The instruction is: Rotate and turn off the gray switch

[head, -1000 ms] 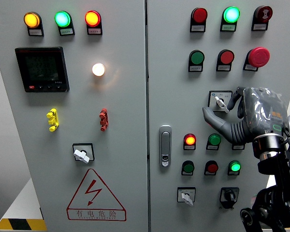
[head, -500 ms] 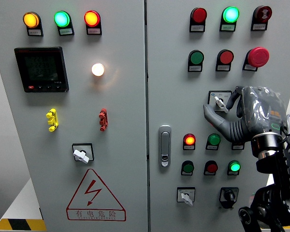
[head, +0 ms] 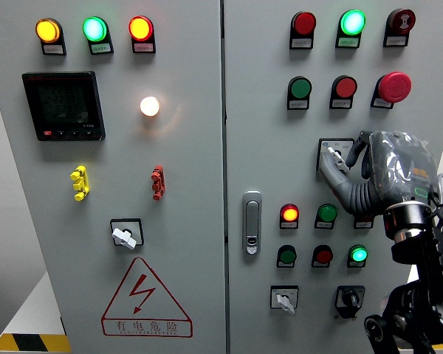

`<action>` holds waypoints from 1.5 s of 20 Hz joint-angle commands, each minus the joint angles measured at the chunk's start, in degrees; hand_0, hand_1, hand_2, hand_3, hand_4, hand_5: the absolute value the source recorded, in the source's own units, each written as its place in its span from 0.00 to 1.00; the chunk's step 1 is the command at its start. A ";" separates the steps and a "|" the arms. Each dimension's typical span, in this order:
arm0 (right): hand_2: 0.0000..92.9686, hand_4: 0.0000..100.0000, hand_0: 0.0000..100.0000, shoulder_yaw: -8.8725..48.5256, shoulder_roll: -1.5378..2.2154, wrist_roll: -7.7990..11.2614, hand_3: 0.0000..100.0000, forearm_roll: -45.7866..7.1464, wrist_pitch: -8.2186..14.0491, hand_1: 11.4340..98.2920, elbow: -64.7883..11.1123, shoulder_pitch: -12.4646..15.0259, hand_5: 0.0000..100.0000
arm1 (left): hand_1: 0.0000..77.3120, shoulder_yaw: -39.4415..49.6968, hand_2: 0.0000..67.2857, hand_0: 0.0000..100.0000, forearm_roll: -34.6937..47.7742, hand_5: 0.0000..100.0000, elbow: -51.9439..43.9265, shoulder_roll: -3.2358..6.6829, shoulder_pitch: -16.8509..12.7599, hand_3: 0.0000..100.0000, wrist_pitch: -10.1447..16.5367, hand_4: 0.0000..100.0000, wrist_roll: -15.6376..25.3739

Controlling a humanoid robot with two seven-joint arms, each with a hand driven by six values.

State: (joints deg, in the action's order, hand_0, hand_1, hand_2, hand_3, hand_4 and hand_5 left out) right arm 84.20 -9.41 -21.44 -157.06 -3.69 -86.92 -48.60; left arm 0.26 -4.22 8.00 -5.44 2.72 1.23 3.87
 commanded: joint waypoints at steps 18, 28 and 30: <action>0.74 1.00 0.63 -0.35 0.00 -0.26 0.97 0.00 0.09 0.25 0.00 -0.09 0.96 | 0.00 0.00 0.20 0.00 0.09 0.12 0.00 -0.01 0.00 0.18 0.00 0.10 -0.01; 0.67 0.79 0.67 -0.26 -0.17 0.35 0.99 0.18 2.37 0.23 -2.02 1.31 0.94 | 0.00 0.00 0.20 0.00 0.00 0.12 0.00 -0.01 0.00 0.18 0.00 0.10 -0.01; 0.66 0.75 0.68 -0.17 -0.17 0.52 0.96 0.26 2.38 0.23 -3.86 2.54 0.93 | 0.00 0.00 0.20 0.00 0.09 0.12 0.00 -0.01 0.00 0.18 0.00 0.10 -0.01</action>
State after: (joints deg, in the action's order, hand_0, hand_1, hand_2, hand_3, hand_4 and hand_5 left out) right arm 83.88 -9.59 -21.07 -156.87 -1.40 -89.42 -47.02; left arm 0.26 -4.21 8.00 -5.44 2.73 1.23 3.86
